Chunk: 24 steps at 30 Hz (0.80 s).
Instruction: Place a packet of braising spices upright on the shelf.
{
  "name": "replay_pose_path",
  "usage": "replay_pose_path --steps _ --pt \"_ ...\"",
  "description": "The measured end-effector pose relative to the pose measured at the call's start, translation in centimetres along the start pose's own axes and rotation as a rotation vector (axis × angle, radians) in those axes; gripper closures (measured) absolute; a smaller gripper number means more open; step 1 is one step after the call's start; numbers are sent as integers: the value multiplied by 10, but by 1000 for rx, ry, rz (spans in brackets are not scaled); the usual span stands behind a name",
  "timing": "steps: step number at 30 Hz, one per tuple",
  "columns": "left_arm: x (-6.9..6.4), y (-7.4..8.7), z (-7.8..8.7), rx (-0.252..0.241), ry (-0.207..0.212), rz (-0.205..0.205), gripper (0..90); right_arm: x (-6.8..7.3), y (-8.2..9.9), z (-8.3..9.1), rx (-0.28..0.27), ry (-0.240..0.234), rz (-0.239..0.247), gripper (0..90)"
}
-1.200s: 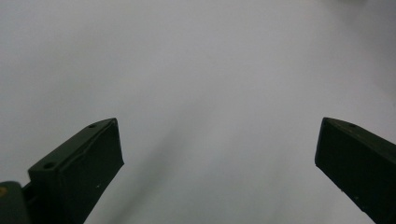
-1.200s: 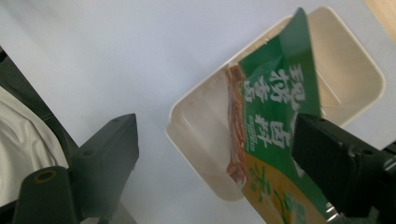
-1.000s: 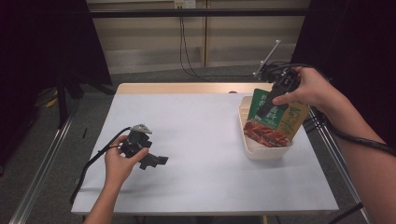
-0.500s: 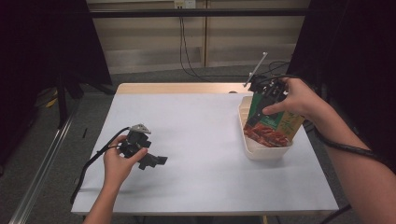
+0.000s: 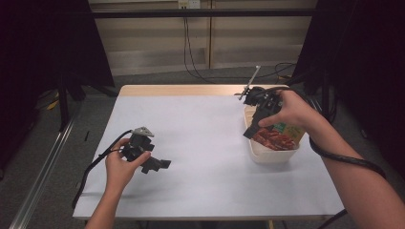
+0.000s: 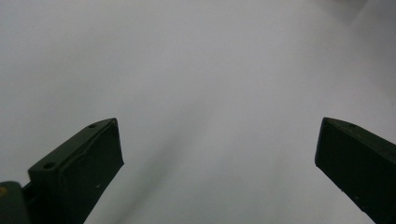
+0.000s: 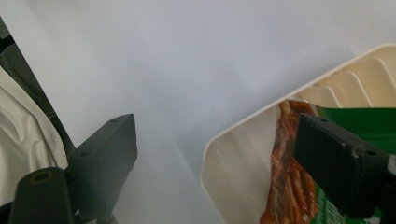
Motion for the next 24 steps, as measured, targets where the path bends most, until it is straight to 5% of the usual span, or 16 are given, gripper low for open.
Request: replay_pose_path --steps 24 --pt "-1 1 0 1 1 -5 5 12 -10 -61 32 -41 69 141"
Point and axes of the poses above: each handheld gripper's, and its own axes: z roughly backward along the jaws, y roughly out of its underside, x roughly to its left, the point moved 9 cm from there along -z, roughly forward along the jaws, and after that the axes turned 13 degrees about -y, right-handed, at the moved point
